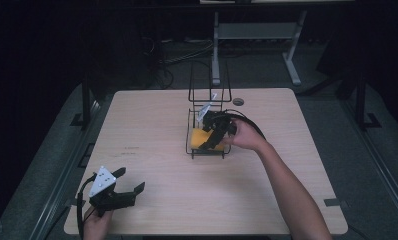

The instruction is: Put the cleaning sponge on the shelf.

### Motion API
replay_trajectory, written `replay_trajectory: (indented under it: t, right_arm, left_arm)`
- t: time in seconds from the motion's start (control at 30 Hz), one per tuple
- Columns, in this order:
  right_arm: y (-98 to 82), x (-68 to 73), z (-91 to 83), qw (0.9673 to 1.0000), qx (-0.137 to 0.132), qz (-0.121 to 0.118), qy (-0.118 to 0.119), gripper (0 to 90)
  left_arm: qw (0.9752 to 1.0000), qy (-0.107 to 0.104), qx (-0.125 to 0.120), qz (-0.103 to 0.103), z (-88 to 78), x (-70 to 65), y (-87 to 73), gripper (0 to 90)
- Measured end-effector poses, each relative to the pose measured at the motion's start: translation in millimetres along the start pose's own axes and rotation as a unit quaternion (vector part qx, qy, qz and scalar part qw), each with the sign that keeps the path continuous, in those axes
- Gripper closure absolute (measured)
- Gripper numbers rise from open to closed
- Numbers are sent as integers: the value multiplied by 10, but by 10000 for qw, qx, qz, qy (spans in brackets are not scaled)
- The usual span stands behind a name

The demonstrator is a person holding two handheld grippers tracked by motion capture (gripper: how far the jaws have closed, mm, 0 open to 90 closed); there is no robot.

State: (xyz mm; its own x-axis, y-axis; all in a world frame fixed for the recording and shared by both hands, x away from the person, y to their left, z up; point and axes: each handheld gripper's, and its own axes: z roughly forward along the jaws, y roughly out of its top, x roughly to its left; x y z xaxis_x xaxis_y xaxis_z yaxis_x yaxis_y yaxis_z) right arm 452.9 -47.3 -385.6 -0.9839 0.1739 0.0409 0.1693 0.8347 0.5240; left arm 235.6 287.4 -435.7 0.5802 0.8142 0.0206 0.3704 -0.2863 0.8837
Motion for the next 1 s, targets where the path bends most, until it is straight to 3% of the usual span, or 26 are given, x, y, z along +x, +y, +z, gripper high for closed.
replay_trajectory:
  t: [1.0]
  right_arm:
    - [-26,212,19,9997,-136,-197,10,164]
  left_arm:
    - [10000,-14,-1,28,4,-22,6,141]
